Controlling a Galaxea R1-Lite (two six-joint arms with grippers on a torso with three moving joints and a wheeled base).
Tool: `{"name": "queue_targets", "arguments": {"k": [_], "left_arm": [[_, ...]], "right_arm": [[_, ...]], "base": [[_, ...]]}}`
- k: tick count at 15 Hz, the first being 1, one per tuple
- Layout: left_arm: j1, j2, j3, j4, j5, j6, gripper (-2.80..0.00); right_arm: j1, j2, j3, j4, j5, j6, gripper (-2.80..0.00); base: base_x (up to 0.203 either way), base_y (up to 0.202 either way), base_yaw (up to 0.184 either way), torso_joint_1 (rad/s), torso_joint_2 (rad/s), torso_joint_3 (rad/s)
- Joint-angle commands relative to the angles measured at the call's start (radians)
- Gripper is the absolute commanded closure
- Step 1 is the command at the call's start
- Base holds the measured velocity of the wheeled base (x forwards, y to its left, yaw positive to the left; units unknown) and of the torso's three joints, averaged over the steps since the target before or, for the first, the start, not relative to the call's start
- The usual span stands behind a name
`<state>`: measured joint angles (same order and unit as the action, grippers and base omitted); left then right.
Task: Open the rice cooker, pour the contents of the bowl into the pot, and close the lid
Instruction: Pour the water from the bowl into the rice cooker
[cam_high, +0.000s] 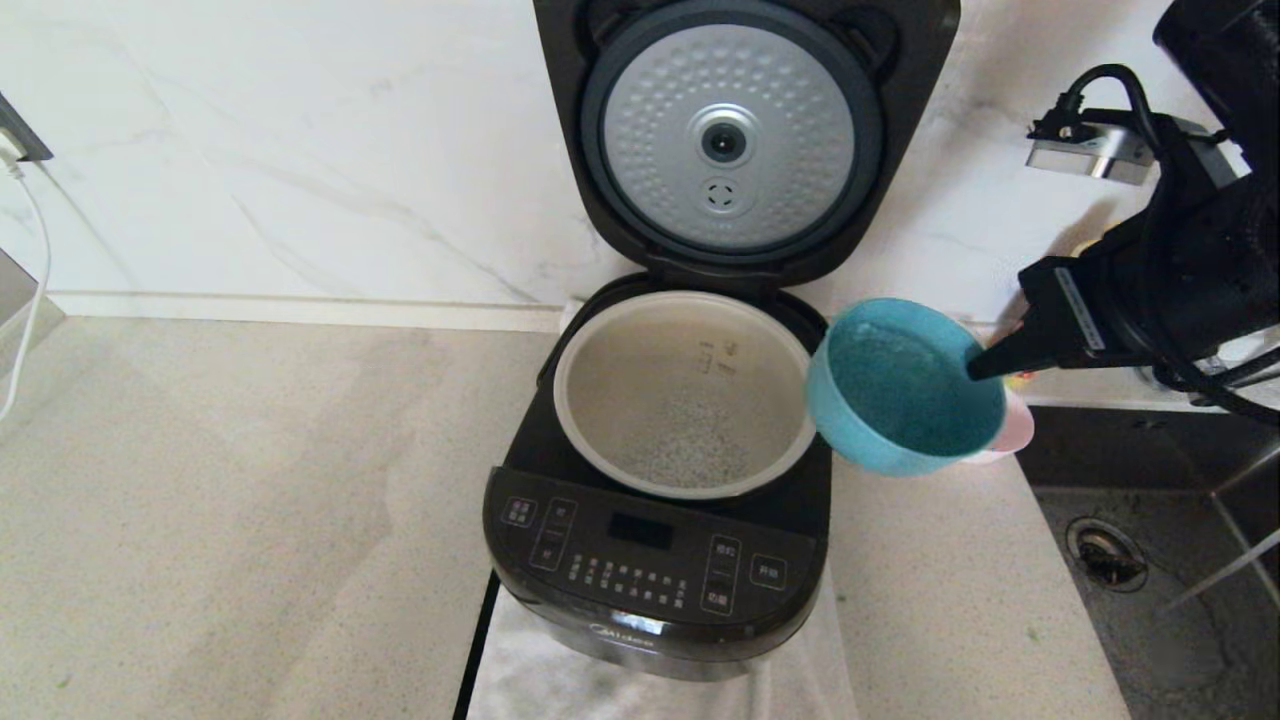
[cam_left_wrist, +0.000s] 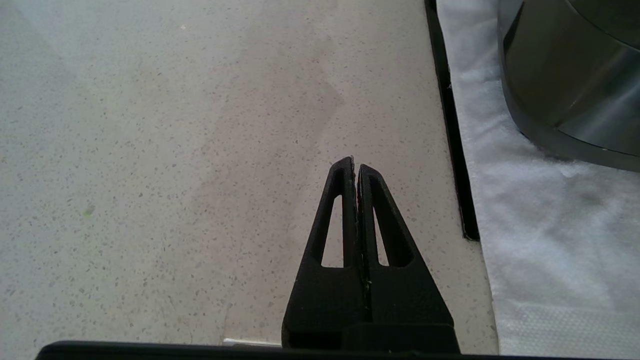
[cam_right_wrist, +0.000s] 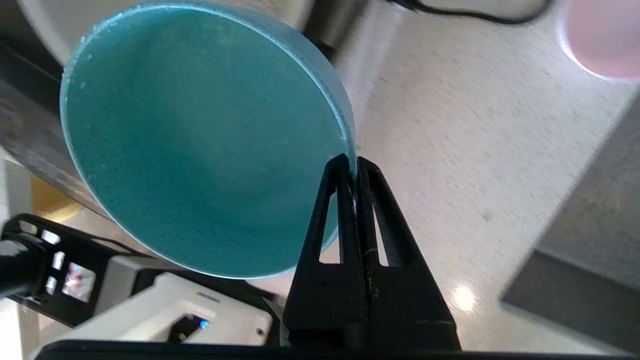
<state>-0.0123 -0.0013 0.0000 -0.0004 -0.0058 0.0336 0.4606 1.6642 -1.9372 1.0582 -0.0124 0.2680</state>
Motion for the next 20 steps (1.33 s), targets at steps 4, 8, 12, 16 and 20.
{"name": "queue_targets", "arguments": {"k": [4,8,12,16,20], "left_arm": [[0.0,0.001,0.002,-0.001,0.0,0.0,0.0],[0.0,0.001,0.002,-0.001,0.0,0.0,0.0],[0.0,0.001,0.002,-0.001,0.0,0.0,0.0],[0.0,0.001,0.002,-0.001,0.0,0.0,0.0],[0.0,0.001,0.002,-0.001,0.0,0.0,0.0]], "right_arm": [[0.064,-0.004,0.001,-0.007,-0.032,0.02,0.0],[0.088,0.012,0.0,-0.041,-0.036,0.022,0.0],[0.158,0.056,0.0,-0.105,-0.127,0.047,0.0],[0.217,0.092,0.0,-0.162,-0.187,0.048,0.0],[0.267,0.134,0.0,-0.216,-0.224,0.053,0.0]], "base": [[0.0,0.0,0.0,0.0,0.0,0.0],[0.0,0.0,0.0,0.0,0.0,0.0],[0.0,0.0,0.0,0.0,0.0,0.0],[0.0,0.0,0.0,0.0,0.0,0.0],[0.0,0.0,0.0,0.0,0.0,0.0]]}}
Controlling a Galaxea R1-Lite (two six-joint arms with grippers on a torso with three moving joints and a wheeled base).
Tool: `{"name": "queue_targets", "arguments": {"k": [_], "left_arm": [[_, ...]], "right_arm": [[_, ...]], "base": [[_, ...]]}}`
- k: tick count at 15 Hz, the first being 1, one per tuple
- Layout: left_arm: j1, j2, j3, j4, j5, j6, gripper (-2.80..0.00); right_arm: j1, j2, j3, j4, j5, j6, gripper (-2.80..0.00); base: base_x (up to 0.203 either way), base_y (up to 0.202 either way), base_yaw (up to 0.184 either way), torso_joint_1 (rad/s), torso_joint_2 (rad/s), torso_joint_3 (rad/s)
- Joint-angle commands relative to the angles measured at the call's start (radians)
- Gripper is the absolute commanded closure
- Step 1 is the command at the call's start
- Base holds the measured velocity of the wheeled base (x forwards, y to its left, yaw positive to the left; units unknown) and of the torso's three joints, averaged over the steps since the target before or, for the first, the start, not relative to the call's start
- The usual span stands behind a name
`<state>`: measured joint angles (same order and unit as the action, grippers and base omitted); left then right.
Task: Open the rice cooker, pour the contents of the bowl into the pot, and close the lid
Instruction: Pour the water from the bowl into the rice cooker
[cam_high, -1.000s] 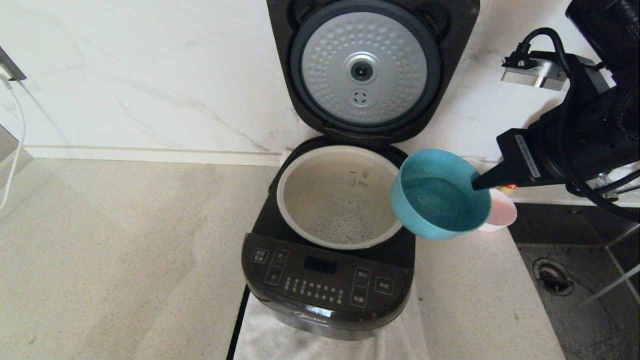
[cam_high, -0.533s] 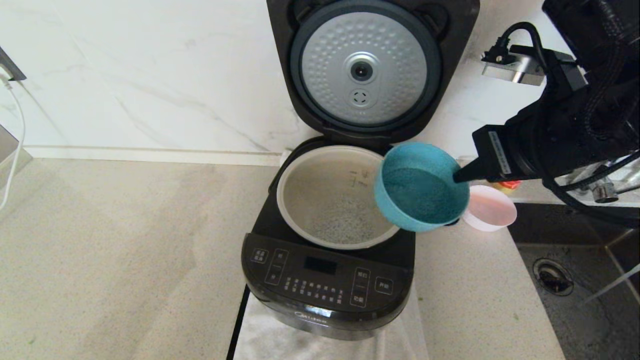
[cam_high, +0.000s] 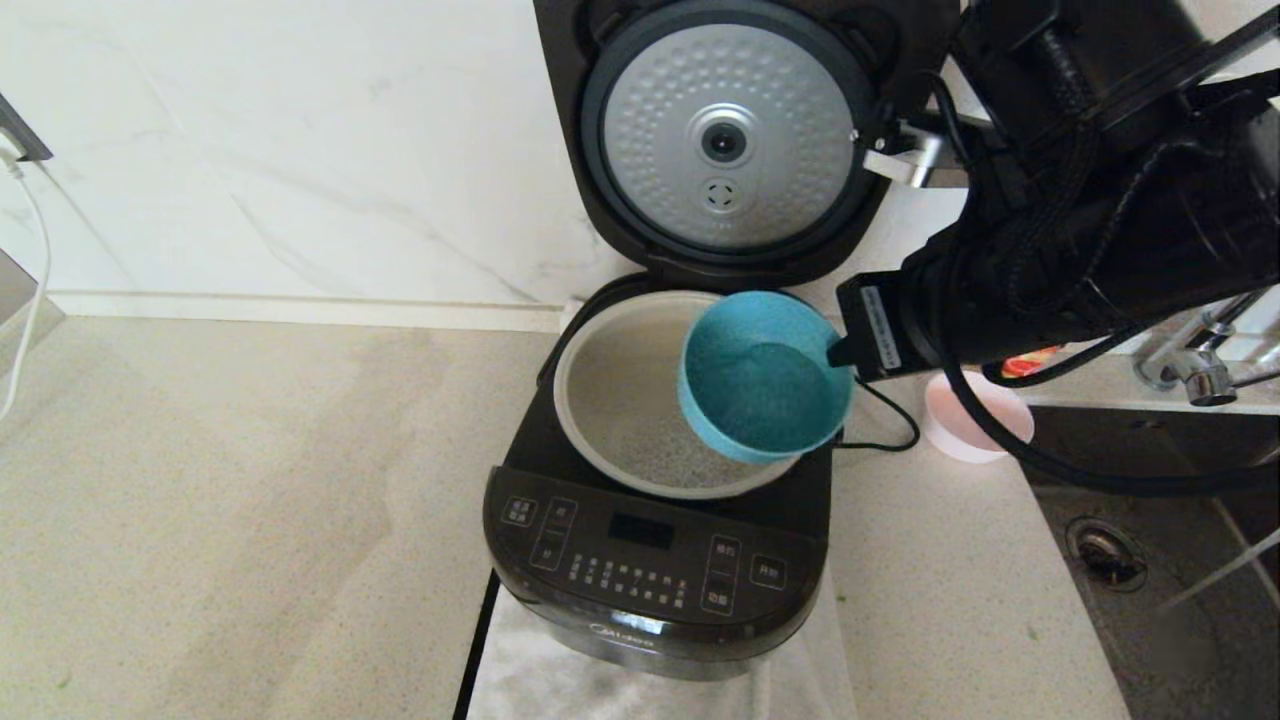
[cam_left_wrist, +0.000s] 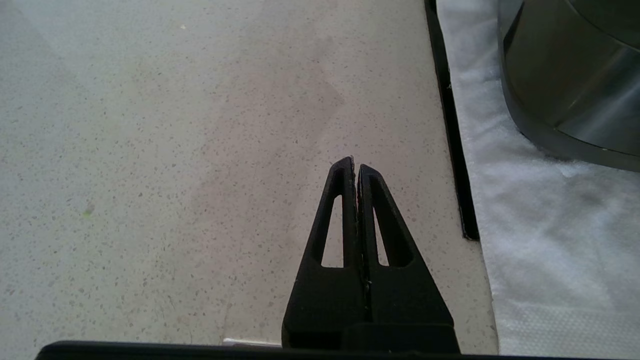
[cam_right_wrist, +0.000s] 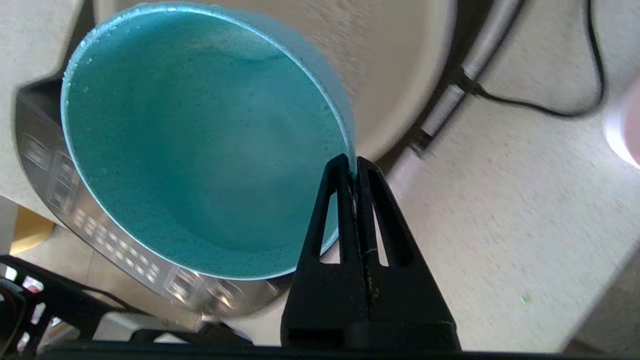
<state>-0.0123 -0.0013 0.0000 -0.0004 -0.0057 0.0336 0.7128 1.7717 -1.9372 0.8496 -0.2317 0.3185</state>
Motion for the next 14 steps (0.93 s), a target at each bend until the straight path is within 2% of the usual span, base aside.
{"name": "queue_targets", "arguments": {"k": [1,5,9,14], "left_arm": [[0.0,0.001,0.002,0.0,0.0,0.0,0.0],[0.0,0.001,0.002,-0.001,0.0,0.0,0.0],[0.0,0.001,0.002,0.0,0.0,0.0,0.0],[0.0,0.001,0.002,0.0,0.0,0.0,0.0]], "right_arm": [[0.02,0.034,0.0,-0.021,-0.006,0.005,0.0],[0.023,0.056,0.0,-0.099,-0.062,0.006,0.0],[0.053,0.079,0.0,-0.123,-0.105,0.048,0.0],[0.057,0.12,0.0,-0.215,-0.182,0.048,0.0]], "base": [[0.0,0.0,0.0,0.0,0.0,0.0],[0.0,0.0,0.0,0.0,0.0,0.0],[0.0,0.0,0.0,0.0,0.0,0.0],[0.0,0.0,0.0,0.0,0.0,0.0]]}}
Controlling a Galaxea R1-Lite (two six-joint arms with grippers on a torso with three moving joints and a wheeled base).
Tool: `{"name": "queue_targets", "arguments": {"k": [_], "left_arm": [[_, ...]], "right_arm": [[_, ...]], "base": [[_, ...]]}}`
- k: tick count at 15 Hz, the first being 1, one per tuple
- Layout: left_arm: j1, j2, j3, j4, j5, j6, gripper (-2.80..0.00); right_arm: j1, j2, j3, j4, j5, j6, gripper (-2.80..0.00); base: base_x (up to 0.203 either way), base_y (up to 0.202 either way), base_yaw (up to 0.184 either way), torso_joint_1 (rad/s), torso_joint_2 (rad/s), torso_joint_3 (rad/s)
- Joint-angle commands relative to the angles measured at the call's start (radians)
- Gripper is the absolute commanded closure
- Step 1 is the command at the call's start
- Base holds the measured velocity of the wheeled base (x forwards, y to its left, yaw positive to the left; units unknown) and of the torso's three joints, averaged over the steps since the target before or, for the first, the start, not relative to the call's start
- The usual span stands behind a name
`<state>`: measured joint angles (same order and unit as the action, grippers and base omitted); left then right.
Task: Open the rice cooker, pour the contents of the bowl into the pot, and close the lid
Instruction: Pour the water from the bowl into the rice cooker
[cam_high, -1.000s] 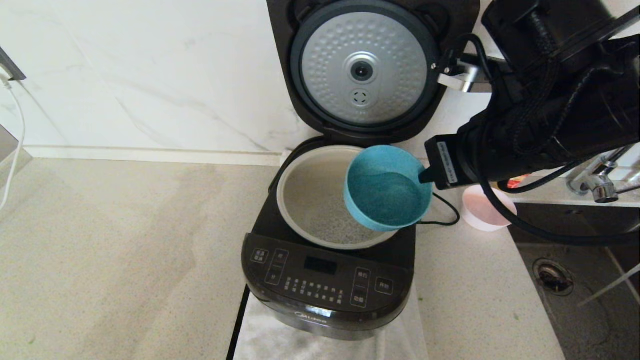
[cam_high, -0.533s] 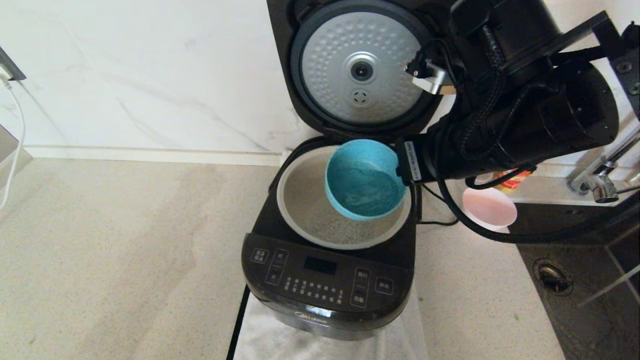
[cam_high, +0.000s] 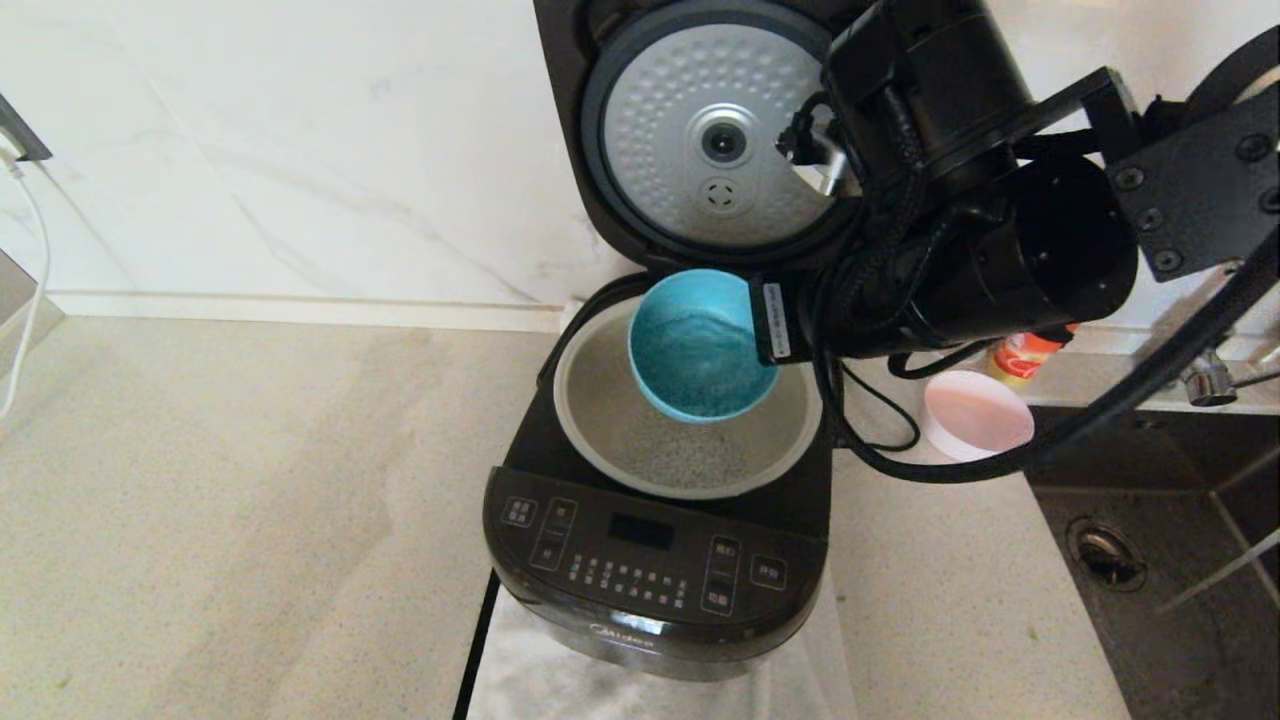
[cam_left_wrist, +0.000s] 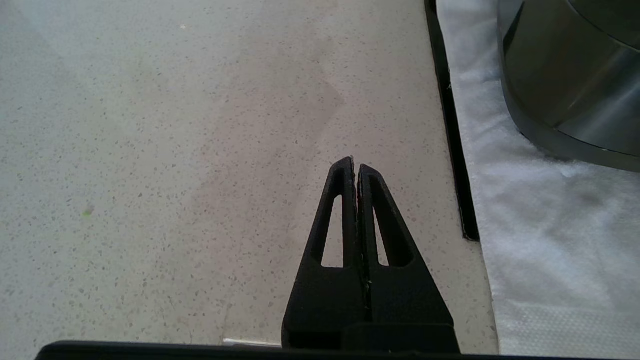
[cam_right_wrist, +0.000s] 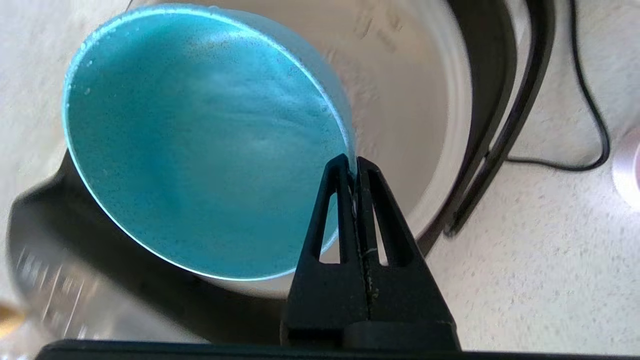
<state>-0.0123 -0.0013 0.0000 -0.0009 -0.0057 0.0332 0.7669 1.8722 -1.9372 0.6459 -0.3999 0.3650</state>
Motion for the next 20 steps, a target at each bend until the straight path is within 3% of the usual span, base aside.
{"name": "queue_targets", "arguments": {"k": [1,11,20], "left_arm": [[0.0,0.001,0.002,0.0,0.0,0.001,0.0],[0.0,0.001,0.002,-0.001,0.0,0.001,0.0],[0.0,0.001,0.002,0.001,0.0,0.001,0.0]], "right_arm": [[0.004,0.028,0.0,-0.035,-0.034,0.001,0.0],[0.012,0.061,0.001,-0.158,-0.23,-0.012,0.0],[0.022,0.11,0.009,-0.356,-0.39,-0.135,0.0]], "base": [[0.0,0.0,0.0,0.0,0.0,0.0],[0.0,0.0,0.0,0.0,0.0,0.0],[0.0,0.0,0.0,0.0,0.0,0.0]]}}
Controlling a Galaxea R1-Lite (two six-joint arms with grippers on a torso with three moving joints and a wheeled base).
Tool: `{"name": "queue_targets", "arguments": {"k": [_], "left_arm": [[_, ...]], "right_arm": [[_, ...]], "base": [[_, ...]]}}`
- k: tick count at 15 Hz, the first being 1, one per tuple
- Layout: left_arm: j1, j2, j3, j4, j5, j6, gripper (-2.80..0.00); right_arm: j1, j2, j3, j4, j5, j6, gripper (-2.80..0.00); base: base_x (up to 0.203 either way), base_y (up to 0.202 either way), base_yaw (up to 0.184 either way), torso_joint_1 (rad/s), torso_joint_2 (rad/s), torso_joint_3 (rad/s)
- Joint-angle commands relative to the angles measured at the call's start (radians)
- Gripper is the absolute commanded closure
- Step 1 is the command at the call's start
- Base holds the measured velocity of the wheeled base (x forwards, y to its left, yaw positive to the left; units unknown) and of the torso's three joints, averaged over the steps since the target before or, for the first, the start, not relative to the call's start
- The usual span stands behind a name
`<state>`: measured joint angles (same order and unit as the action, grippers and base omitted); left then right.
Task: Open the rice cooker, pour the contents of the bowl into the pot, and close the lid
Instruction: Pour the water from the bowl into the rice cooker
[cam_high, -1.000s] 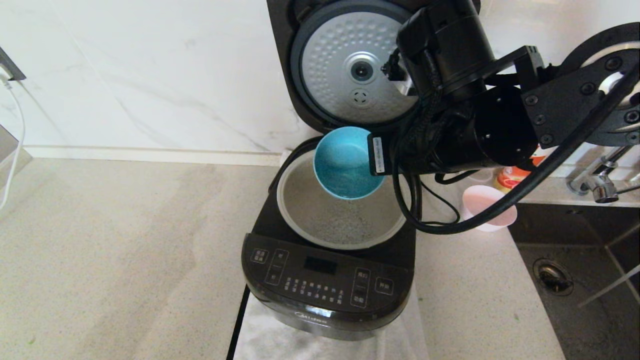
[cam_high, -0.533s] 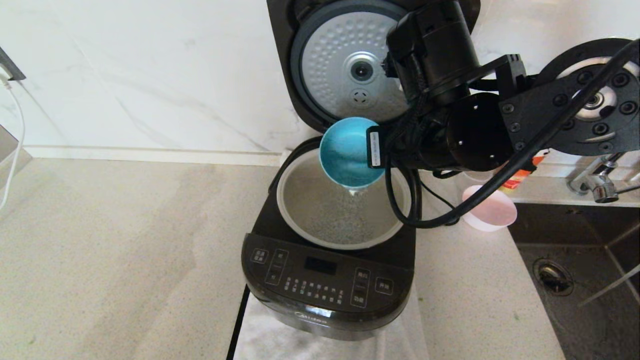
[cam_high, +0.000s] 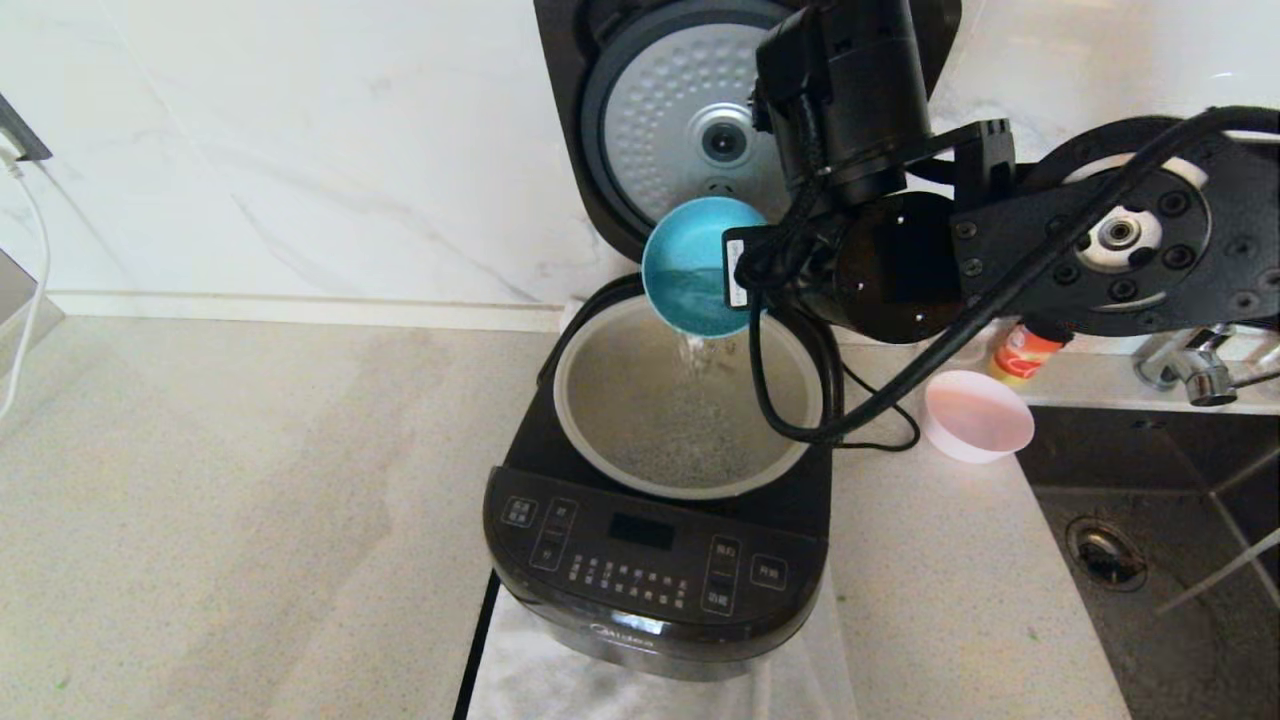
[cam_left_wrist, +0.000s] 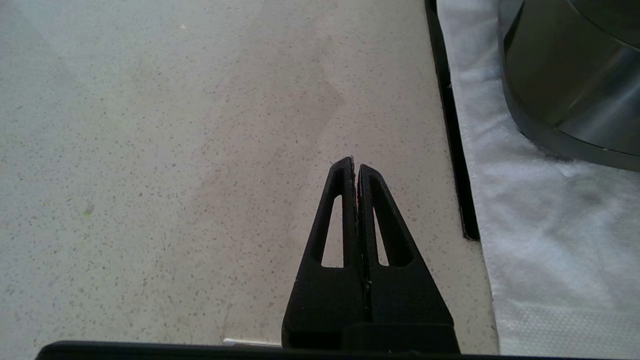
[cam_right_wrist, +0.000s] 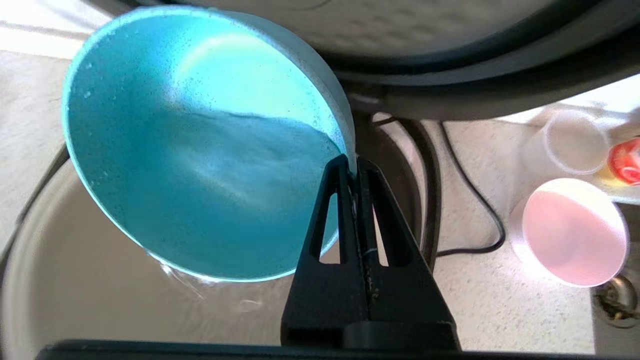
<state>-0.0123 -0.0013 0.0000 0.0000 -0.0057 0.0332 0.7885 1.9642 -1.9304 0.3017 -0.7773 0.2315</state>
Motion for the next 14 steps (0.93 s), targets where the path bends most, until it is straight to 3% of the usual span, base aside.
{"name": "queue_targets", "arguments": {"k": [1,6,11,14], "left_arm": [[0.0,0.001,0.002,0.0,0.0,0.001,0.0],[0.0,0.001,0.002,0.0,0.0,0.001,0.0],[0.0,0.001,0.002,0.0,0.0,0.001,0.0],[0.0,0.001,0.002,-0.001,0.0,0.001,0.0]], "right_arm": [[0.001,0.023,0.002,-0.022,-0.019,-0.003,0.0],[0.027,0.041,0.01,-0.103,-0.086,-0.046,0.0],[0.059,0.026,0.114,-0.215,-0.143,-0.052,0.0],[0.07,0.026,0.163,-0.336,-0.177,-0.095,0.0]], "base": [[0.0,0.0,0.0,0.0,0.0,0.0],[0.0,0.0,0.0,0.0,0.0,0.0],[0.0,0.0,0.0,0.0,0.0,0.0],[0.0,0.0,0.0,0.0,0.0,0.0]]}}
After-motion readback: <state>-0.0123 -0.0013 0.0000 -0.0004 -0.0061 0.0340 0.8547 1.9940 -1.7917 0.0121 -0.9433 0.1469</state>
